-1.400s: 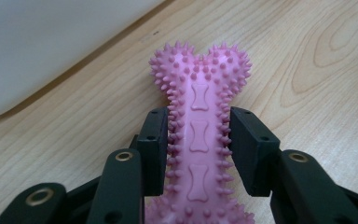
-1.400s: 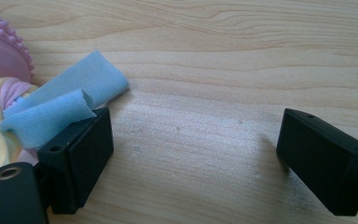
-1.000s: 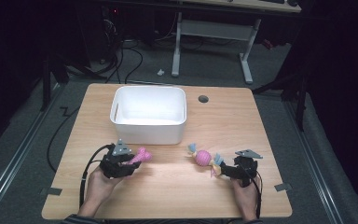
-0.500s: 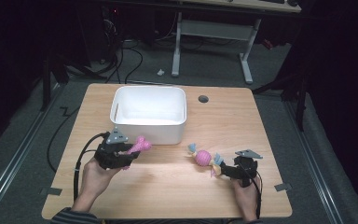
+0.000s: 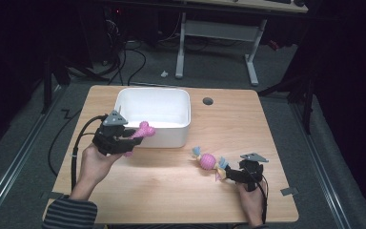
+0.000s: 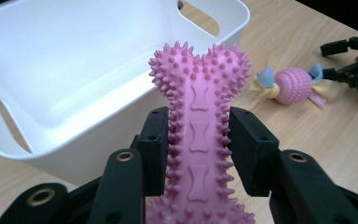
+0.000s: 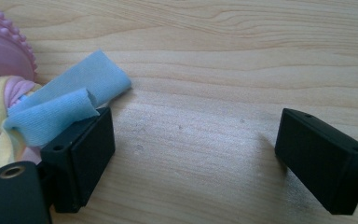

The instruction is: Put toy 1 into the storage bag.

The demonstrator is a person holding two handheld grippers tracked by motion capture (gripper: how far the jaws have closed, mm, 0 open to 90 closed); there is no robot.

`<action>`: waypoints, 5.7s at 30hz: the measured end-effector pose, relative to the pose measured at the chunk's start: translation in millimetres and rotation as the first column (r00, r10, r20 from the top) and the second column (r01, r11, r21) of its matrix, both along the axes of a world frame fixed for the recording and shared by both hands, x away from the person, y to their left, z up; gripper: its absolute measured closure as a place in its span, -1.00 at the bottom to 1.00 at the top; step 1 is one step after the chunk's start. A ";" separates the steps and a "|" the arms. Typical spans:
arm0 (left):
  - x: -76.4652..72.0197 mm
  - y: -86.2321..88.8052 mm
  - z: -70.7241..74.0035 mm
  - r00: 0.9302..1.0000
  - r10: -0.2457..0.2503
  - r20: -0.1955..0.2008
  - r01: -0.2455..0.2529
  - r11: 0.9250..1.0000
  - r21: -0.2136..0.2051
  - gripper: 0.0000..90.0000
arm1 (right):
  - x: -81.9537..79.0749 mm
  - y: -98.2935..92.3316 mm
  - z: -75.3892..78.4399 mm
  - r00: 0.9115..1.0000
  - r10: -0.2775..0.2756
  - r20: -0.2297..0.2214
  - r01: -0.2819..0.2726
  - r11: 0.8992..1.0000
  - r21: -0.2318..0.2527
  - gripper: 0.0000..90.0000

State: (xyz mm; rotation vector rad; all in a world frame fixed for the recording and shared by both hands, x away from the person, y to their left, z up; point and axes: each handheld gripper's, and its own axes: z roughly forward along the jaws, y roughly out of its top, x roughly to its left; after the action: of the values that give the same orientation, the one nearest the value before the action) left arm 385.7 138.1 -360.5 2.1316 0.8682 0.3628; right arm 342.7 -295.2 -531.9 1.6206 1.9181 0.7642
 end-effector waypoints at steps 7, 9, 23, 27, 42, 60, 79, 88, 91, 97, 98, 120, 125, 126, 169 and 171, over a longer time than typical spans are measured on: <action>19.2 -6.9 12.5 1.000 -0.006 0.024 0.005 0.999 0.032 0.32 | -0.3 0.3 0.0 1.000 -0.003 -0.001 0.003 1.000 0.003 -0.74; 24.7 -10.7 15.8 0.999 -0.008 0.031 0.007 0.999 0.050 0.32 | -0.3 0.4 0.1 1.000 -0.003 -0.002 0.003 1.000 0.003 -0.74; 62.6 -21.2 18.4 1.000 0.012 0.026 -0.013 0.999 0.037 0.31 | -0.4 0.2 0.1 1.000 0.001 -0.001 -0.001 1.000 0.003 -0.73; 75.6 -26.6 14.2 0.999 0.027 0.017 -0.028 0.999 0.045 0.31 | -0.4 0.2 0.1 1.000 0.002 0.000 -0.002 1.000 0.004 -0.73; 102.3 -39.0 -3.4 0.998 0.057 -0.003 -0.057 0.997 0.049 0.31 | -0.5 0.2 0.1 1.000 0.000 -0.001 0.000 1.000 0.006 -0.72; 111.6 -47.8 -18.1 0.997 0.069 -0.023 -0.066 0.992 0.111 0.30 | -0.2 0.1 0.1 1.000 -0.001 0.000 0.001 1.000 0.007 -0.71; 94.0 -41.2 2.9 0.997 0.073 0.019 -0.074 0.997 0.024 -0.17 | -0.2 0.2 0.2 1.000 0.001 0.001 -0.001 1.000 0.006 -0.70; 72.6 -25.5 16.2 0.994 0.088 0.063 -0.086 0.996 -0.028 -0.26 | -0.2 0.3 0.2 1.000 0.002 0.003 -0.002 1.000 0.003 -0.70; 67.7 -19.8 16.2 0.992 0.099 0.072 -0.098 0.995 -0.026 -0.27 | -0.3 0.3 0.3 1.000 0.003 0.003 -0.003 1.000 0.002 -0.69; 58.0 -11.0 17.9 0.990 0.114 0.088 -0.111 0.993 -0.045 -0.28 | -0.3 0.4 0.3 1.000 0.002 0.002 -0.002 1.000 0.003 -0.69; 56.9 -9.9 17.9 0.989 0.115 0.090 -0.112 0.993 -0.042 -0.28 | -0.4 0.6 0.3 1.000 -0.001 0.001 0.001 1.000 0.005 -0.69; 19.3 12.6 -0.5 0.983 0.136 0.121 -0.129 0.990 -0.059 -0.29 | -0.8 0.9 0.4 1.000 0.001 0.000 -0.001 1.000 0.006 -0.69; 13.6 15.0 -9.6 0.983 0.141 0.119 -0.136 0.989 -0.052 -0.29 | -0.7 0.7 0.3 1.000 0.004 0.002 -0.004 1.000 0.004 -0.69; 12.5 15.4 -10.8 0.983 0.143 0.119 -0.138 0.989 -0.051 -0.29 | -0.8 0.8 0.3 1.000 0.002 0.001 -0.002 1.000 0.005 -0.69; -12.9 9.6 -121.3 0.985 0.172 0.015 -0.172 0.985 -0.016 -0.31 | -1.1 1.2 0.3 1.000 0.001 0.002 -0.001 1.000 0.006 -0.68; -12.8 8.7 -124.0 0.985 0.173 0.015 -0.173 0.985 -0.013 -0.32 | -1.1 1.3 0.3 1.000 0.001 0.002 -0.001 1.000 0.006 -0.68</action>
State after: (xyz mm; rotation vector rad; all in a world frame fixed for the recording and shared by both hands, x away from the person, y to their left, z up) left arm 372.9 146.8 -484.5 2.0450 1.0472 0.4622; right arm 341.6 -293.9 -531.6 1.6220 1.9171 0.7729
